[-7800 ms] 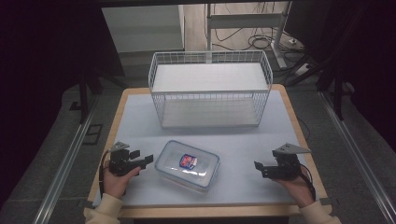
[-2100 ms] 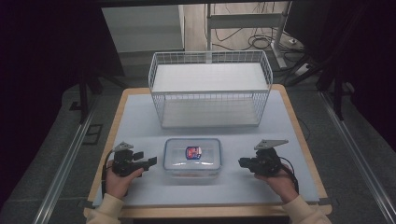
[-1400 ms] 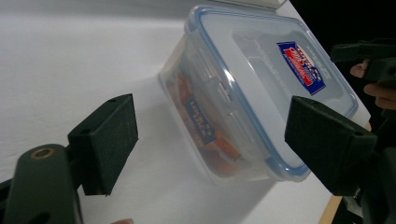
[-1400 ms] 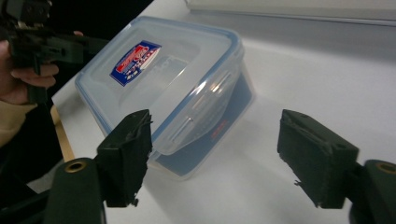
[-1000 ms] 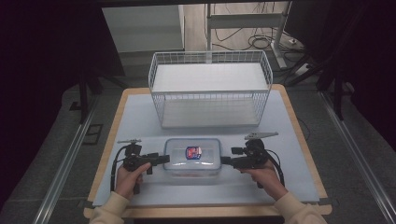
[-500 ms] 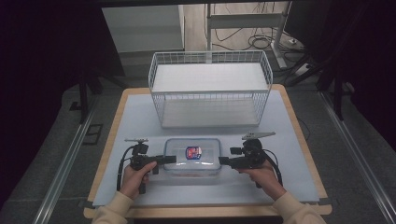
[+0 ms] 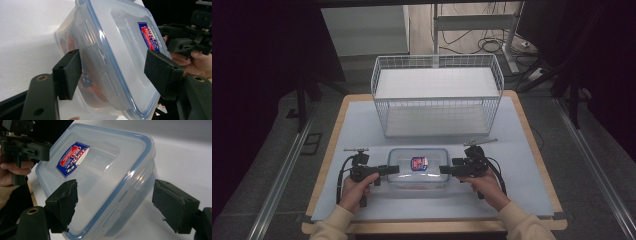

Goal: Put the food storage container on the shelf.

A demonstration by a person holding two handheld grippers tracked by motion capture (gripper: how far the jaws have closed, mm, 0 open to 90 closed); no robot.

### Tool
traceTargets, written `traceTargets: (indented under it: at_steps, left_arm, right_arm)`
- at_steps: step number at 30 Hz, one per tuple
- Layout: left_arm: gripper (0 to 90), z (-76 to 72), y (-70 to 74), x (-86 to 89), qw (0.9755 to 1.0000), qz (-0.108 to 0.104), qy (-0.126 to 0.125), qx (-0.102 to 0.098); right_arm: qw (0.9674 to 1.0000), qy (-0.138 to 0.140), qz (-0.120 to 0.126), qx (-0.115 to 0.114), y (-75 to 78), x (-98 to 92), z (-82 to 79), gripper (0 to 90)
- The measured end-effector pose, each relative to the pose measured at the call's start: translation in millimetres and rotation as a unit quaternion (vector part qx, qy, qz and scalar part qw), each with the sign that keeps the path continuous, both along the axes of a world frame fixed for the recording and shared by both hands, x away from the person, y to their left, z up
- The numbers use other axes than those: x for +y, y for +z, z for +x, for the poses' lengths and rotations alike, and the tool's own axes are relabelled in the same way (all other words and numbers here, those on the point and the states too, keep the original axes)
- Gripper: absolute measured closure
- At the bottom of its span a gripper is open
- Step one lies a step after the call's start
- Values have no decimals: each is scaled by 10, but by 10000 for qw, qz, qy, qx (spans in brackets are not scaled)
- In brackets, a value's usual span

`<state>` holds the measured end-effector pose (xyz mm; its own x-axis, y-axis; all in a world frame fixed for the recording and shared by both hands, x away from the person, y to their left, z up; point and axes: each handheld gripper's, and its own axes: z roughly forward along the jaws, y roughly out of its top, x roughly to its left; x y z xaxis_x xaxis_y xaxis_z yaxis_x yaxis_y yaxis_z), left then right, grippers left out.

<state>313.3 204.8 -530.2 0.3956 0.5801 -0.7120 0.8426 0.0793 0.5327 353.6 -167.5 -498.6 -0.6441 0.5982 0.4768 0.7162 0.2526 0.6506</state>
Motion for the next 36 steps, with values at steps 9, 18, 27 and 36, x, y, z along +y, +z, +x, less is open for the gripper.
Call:
traceTargets:
  at_steps: [9, 18, 27, 36]
  left_arm:
    - [319, -9, 4, -4, 10000, -2, 53, 33]
    - [321, -19, 0, -8, 9999, -18, 90, 42]
    - [322, -26, -3, -6, 10000, -15, 81, 8]
    - [328, -100, 11, -24, 9997, 30, 159, -194]
  right_arm:
    - [9991, 41, 196, 371, -63, 57, 49, 229]
    - [9943, -31, 459, 960, -122, 6, 102, 258]
    - [9922, -107, 653, 1052, -114, -66, 131, 366]
    - [9906, -159, 805, 1095, -108, -110, 118, 432]
